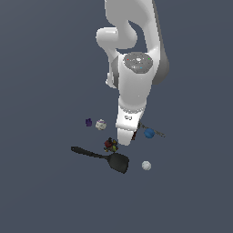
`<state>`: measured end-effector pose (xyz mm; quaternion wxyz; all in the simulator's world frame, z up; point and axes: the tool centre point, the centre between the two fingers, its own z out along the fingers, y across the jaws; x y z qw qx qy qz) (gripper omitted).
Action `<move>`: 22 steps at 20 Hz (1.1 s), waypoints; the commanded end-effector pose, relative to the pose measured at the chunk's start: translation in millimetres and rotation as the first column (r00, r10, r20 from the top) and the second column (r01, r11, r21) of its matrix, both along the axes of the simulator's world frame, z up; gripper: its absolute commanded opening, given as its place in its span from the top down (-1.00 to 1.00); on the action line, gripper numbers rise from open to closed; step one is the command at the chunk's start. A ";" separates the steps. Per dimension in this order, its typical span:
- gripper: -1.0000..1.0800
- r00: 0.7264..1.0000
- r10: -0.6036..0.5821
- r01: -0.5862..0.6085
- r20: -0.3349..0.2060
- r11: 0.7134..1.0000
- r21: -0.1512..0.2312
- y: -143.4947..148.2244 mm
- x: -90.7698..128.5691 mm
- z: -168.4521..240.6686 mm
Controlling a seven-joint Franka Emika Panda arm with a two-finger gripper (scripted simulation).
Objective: Pick up a designated object from a clutter of objects.
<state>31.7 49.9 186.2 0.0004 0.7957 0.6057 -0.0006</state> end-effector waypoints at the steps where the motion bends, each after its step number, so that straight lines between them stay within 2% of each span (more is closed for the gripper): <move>1: 1.00 1.000 0.001 -0.001 0.000 1.000 0.000 0.0 -6.4 28.4; 13: 1.00 1.000 0.002 -0.002 0.000 1.000 0.003 -0.8 -32.0 158.0; 22: 1.00 1.000 0.000 0.000 0.001 1.000 0.002 -2.6 -40.8 214.3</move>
